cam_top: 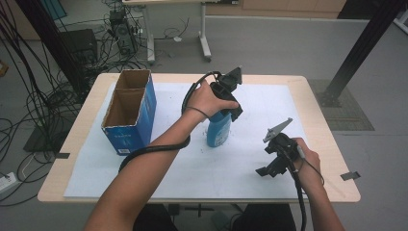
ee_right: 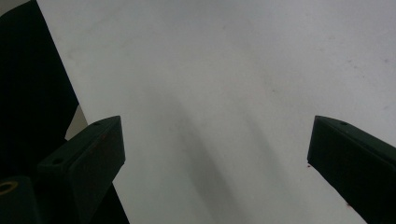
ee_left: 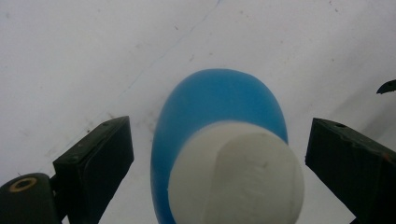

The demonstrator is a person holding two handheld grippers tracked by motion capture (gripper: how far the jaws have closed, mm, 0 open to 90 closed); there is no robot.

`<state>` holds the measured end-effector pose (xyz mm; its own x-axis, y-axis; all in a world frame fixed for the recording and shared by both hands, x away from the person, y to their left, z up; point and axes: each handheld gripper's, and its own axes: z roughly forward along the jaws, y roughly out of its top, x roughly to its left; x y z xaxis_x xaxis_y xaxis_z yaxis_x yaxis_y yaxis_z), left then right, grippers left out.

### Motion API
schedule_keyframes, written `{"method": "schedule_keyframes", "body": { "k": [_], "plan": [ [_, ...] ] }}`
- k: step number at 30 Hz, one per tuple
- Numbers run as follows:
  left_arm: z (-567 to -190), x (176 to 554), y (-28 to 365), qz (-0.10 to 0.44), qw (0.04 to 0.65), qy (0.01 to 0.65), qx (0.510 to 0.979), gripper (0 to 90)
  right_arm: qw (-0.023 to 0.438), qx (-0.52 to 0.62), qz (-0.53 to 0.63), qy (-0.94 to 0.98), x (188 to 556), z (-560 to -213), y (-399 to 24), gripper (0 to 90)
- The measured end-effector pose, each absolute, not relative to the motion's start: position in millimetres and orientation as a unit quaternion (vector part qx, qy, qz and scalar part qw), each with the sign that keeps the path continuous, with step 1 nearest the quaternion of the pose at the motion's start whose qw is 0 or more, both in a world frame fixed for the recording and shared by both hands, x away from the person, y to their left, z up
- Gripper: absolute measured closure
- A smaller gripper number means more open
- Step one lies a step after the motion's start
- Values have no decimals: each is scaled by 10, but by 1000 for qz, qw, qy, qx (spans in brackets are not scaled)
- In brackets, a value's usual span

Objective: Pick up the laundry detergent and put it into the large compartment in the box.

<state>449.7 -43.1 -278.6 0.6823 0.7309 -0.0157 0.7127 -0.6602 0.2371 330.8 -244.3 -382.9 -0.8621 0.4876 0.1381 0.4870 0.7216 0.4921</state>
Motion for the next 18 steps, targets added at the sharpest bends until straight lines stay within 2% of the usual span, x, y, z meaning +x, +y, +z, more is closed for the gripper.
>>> {"method": "schedule_keyframes", "body": {
  "k": [11,18],
  "plan": [
    [-2798,4506,-436,45,108,398,910,91,1,261,266,928,3313,-3827,-2428,41],
    [-2785,4512,-427,47,108,399,909,140,1,261,265,928,3314,-3829,-2434,41]
  ]
}}
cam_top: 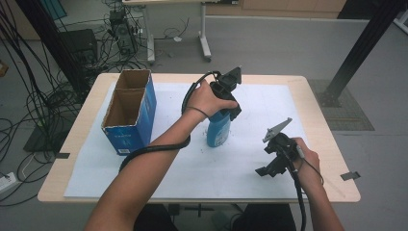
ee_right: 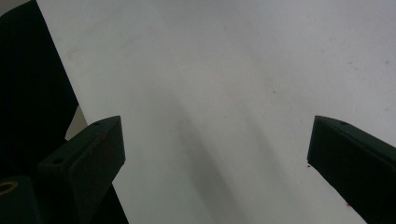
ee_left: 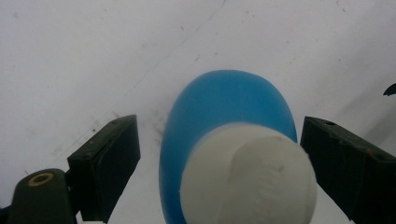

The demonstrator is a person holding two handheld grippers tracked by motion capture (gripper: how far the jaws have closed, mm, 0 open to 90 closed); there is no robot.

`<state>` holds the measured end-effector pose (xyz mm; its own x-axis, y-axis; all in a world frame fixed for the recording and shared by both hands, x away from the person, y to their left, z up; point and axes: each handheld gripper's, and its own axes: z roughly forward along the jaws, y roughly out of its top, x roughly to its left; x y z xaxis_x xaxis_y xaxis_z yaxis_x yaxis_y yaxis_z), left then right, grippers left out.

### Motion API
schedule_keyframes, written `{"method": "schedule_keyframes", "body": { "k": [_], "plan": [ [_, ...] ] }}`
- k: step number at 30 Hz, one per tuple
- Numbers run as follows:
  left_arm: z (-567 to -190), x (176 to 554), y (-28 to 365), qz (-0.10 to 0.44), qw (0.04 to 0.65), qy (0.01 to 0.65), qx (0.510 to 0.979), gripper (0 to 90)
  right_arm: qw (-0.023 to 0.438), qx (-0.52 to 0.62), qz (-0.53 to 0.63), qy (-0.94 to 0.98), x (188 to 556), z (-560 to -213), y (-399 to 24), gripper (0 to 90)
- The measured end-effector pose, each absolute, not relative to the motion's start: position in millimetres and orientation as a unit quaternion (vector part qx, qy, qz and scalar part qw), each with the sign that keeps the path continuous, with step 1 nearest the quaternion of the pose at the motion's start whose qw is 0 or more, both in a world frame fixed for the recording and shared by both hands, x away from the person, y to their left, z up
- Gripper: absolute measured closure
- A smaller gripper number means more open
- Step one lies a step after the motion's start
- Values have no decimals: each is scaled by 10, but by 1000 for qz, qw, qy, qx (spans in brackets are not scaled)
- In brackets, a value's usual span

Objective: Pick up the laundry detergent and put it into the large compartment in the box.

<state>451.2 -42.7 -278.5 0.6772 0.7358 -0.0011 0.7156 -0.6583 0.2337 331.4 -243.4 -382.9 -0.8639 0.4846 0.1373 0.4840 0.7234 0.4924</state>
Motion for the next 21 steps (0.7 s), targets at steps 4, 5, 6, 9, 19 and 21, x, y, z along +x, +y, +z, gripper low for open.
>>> {"method": "schedule_keyframes", "body": {
  "k": [4,5,6,9,19,21],
  "plan": [
    [-2794,4511,-424,44,105,399,910,179,1,261,265,928,3313,-3825,-2431,41],
    [-2797,4509,-424,44,104,400,910,183,1,261,265,928,3313,-3825,-2432,41],
    [-2796,4509,-424,43,103,398,910,199,1,261,265,928,3314,-3826,-2433,41],
    [-2786,4509,-421,46,107,400,909,231,1,261,264,928,3314,-3827,-2433,41],
    [-2777,4513,-430,44,103,399,910,297,1,261,264,928,3315,-3826,-2430,41],
    [-2777,4512,-430,44,104,399,910,326,1,261,264,928,3314,-3825,-2432,41]
  ]
}}
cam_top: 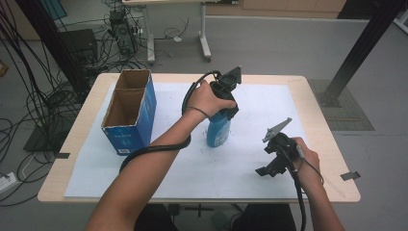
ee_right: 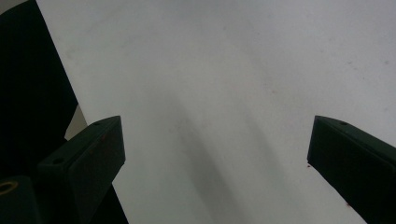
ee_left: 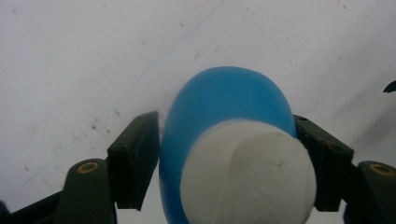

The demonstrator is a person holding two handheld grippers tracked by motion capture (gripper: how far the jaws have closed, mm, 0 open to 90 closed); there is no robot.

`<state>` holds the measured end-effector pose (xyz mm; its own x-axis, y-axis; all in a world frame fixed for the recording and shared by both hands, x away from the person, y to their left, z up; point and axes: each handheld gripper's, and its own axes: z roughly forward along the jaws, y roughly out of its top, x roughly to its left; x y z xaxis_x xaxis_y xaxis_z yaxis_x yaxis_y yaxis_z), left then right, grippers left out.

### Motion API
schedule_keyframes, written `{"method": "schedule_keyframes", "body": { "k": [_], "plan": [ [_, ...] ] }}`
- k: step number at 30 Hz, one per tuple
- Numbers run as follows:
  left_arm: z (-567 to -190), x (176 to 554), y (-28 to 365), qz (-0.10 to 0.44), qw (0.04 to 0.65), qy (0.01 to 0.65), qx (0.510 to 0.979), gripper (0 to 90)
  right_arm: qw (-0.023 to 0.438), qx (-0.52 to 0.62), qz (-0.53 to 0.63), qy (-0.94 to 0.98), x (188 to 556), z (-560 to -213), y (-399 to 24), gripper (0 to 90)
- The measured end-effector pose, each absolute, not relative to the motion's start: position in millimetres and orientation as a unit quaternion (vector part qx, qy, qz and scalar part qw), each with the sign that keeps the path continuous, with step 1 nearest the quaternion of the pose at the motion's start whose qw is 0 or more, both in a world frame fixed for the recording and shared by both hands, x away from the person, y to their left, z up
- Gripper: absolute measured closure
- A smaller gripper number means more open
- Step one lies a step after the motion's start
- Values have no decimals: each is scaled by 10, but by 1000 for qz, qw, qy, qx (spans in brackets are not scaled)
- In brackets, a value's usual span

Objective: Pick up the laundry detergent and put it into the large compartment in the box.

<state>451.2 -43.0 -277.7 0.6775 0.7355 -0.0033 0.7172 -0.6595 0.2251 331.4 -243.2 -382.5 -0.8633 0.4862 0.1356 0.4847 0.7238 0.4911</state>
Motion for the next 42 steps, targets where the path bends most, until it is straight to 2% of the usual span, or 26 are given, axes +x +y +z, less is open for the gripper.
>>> {"method": "schedule_keyframes", "body": {
  "k": [8,42],
  "plan": [
    [-2778,4507,-440,42,102,399,910,364,2,263,264,928,3318,-3826,-2438,41],
    [-2782,4491,-437,47,104,400,910,367,3,264,264,928,3313,-3822,-2431,41]
  ]
}}
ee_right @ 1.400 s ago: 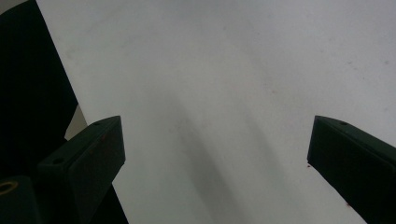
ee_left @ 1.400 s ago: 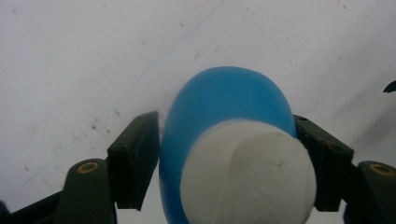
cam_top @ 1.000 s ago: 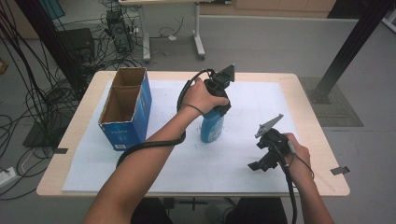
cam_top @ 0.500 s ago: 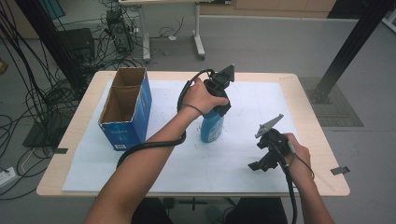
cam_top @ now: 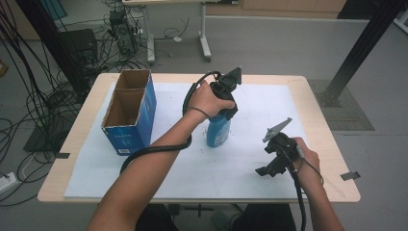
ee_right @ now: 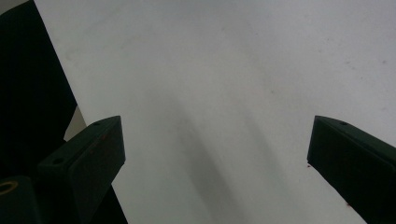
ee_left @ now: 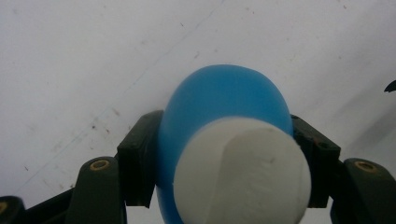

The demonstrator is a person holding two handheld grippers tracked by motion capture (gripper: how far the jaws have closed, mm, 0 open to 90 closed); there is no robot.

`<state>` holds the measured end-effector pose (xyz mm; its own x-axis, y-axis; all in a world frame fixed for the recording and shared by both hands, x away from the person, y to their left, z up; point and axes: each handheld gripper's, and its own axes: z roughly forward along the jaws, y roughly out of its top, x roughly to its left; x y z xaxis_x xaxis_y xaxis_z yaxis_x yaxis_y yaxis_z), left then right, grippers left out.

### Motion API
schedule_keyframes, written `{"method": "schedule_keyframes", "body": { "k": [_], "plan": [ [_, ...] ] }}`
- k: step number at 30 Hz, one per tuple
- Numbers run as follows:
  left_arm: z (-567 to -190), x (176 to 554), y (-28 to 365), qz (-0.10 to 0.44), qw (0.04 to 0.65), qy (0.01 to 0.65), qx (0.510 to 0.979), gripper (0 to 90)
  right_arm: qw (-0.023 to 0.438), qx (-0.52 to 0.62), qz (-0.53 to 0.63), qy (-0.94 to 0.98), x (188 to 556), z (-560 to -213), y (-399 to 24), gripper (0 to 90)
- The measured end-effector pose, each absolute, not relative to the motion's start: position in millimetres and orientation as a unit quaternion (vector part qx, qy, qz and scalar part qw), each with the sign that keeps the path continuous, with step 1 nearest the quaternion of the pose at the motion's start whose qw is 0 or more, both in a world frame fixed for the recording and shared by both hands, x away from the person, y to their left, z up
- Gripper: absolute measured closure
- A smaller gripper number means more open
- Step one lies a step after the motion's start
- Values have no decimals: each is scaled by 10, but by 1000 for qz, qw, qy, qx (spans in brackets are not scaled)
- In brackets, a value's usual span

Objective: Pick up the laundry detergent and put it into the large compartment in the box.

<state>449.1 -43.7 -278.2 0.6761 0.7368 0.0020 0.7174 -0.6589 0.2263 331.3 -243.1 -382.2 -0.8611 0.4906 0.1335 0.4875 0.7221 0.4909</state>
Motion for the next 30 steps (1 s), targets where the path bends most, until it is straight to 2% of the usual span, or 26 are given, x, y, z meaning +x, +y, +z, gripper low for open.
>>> {"method": "schedule_keyframes", "body": {
  "k": [30],
  "plan": [
    [-2784,4482,-436,53,104,395,911,368,4,262,263,928,3304,-3810,-2413,41]
  ]
}}
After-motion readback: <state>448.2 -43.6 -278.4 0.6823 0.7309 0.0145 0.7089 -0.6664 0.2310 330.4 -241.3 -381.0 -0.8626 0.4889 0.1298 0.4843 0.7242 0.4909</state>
